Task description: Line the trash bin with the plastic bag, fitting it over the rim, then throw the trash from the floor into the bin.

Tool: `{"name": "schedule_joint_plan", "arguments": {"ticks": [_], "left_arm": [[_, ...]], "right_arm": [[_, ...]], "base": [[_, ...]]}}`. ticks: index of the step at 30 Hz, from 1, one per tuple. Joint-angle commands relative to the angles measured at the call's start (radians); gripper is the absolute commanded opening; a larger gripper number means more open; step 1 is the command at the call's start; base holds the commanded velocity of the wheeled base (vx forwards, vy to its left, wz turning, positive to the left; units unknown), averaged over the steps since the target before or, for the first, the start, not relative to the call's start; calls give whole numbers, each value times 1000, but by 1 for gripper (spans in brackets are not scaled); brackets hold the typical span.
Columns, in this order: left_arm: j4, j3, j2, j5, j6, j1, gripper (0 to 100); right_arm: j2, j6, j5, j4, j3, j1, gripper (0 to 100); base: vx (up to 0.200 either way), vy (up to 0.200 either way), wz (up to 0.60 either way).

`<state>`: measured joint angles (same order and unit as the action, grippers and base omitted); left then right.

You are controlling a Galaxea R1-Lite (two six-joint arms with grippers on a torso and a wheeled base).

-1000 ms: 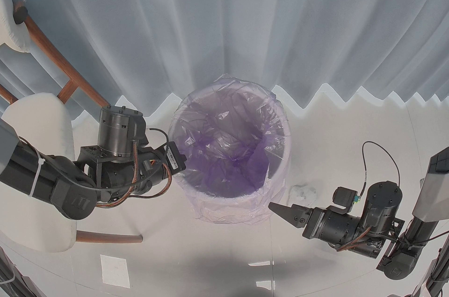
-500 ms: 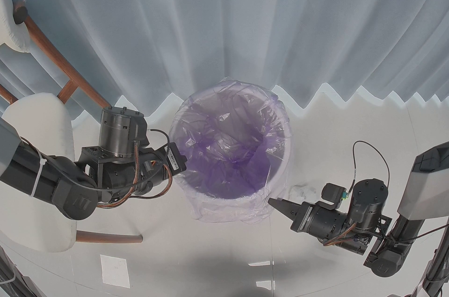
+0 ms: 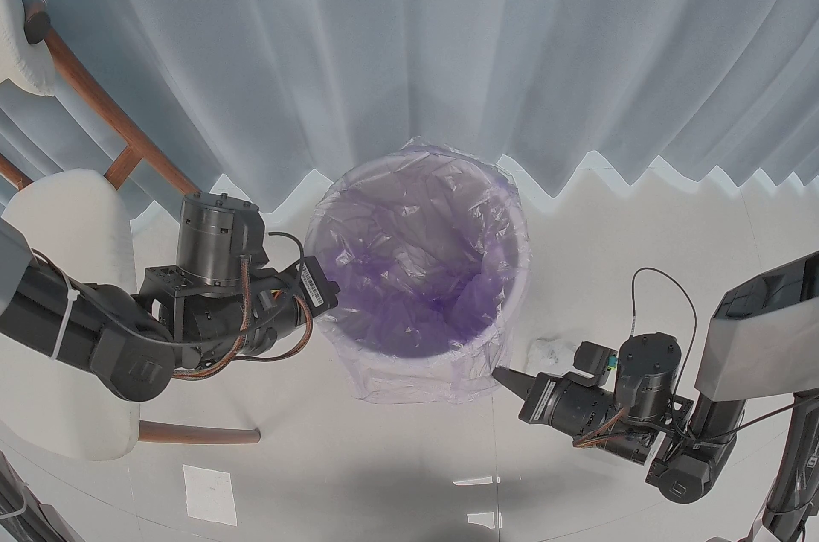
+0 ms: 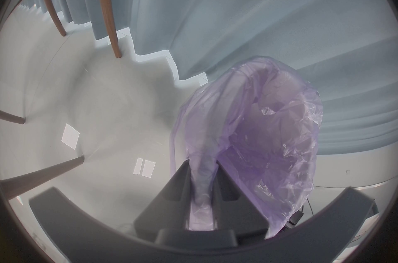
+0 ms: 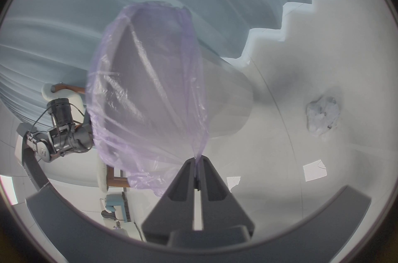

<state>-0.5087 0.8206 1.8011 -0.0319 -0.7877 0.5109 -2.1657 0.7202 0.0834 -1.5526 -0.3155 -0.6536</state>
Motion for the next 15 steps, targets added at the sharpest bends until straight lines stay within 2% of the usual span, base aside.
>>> {"name": "schedule_joint_plan", "arguments": {"ticks": [1,6,13,14,15], "left_arm": [[1,-3,-19,1,-4,0,0],[32,-5,-31,3,-4,0,0],[67,-8,-51,4,-4,0,0],[70,-8,-51,4,-4,3,0],[72,-8,-51,4,-4,6,0]], "right_arm": [[-34,-5,-4,-17,-27,12,0],[-63,-45,-17,-17,-69,62,0],[-63,-53,-22,-17,-96,104,0],[-62,-53,-24,-17,-93,104,100],[-62,-54,-25,-17,-86,103,100]], "base": [[0,0,0],[0,0,0],[0,0,0],[0,0,0],[0,0,0]]}}
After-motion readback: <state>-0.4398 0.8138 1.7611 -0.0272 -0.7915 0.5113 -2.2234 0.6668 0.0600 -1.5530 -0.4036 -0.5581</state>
